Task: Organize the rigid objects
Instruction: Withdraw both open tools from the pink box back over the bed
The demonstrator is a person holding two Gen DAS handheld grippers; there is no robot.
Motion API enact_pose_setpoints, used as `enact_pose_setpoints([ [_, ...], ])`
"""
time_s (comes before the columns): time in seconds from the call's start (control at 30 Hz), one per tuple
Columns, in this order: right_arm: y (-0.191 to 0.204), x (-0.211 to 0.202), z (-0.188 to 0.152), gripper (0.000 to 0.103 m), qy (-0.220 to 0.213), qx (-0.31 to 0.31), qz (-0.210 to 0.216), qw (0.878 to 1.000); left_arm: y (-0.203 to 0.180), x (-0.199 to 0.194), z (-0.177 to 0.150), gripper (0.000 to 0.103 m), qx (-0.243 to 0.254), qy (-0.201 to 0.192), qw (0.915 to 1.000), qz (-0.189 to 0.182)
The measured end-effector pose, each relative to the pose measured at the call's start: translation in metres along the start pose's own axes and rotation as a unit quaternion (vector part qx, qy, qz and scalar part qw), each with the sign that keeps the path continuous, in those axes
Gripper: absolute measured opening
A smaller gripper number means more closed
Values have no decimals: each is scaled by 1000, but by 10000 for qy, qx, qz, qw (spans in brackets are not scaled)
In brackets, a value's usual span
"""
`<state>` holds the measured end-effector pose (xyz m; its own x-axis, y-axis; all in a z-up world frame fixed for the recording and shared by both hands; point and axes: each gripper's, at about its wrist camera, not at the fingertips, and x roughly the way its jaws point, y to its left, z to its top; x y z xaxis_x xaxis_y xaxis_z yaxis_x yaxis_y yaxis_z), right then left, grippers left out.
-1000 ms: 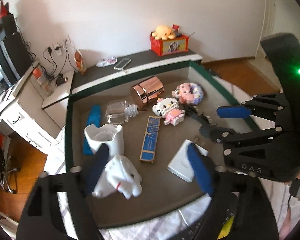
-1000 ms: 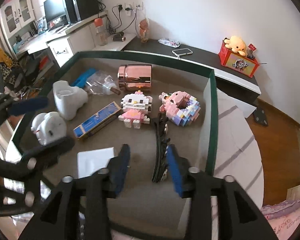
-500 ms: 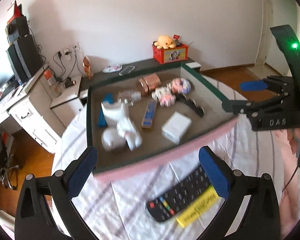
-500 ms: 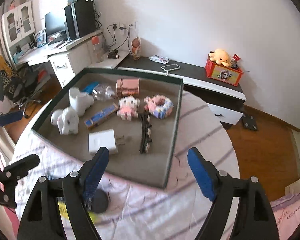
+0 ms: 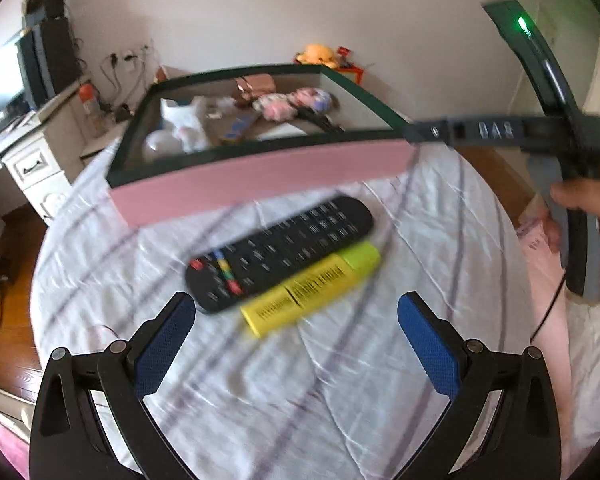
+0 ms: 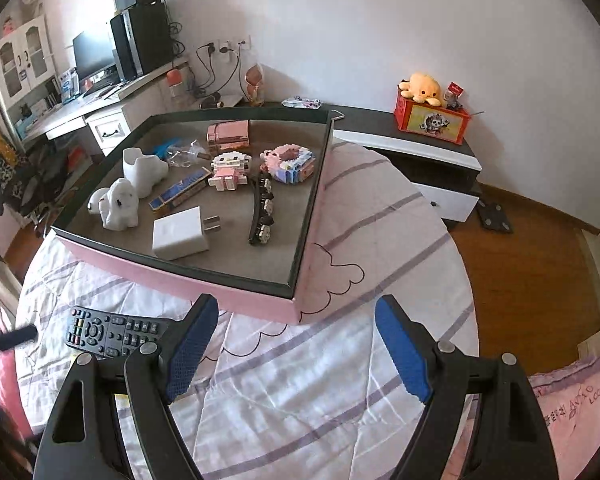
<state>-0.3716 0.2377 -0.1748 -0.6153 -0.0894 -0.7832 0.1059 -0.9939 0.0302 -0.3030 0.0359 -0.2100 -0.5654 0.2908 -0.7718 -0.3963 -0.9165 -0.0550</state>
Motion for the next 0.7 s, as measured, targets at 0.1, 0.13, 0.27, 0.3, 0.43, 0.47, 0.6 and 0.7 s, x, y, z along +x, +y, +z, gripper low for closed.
enact_pose_setpoints([
  [0.1,4,-4,-5,82,-1,-77,82,9999,3,4,-5,102,30,136,9999,89],
  [0.13,6,-4,-9,82,3,-122,96,9999,5,5,-7,102,11,146,9999,87],
  [0.27,9,-5,-26,82,24,-72,168,9998,14,11,-17,102,-228,270,9993,-140],
  [0.3,10,-5,-30,82,23,-33,180,9998,13,13,-18,102,-265,305,9990,-180],
  [0.43,10,-5,-49,82,40,73,243,9997,4,23,-22,102,-371,359,9983,-279],
  [0.47,9,-5,-54,82,62,97,255,9996,2,25,-22,102,-411,375,9981,-281],
  [0.6,-1,-6,-70,82,26,276,161,9995,-7,36,-18,102,-706,397,9966,-127],
  [0.7,-13,-6,-77,82,21,515,228,9984,-12,44,-12,102,-860,385,9954,156],
])
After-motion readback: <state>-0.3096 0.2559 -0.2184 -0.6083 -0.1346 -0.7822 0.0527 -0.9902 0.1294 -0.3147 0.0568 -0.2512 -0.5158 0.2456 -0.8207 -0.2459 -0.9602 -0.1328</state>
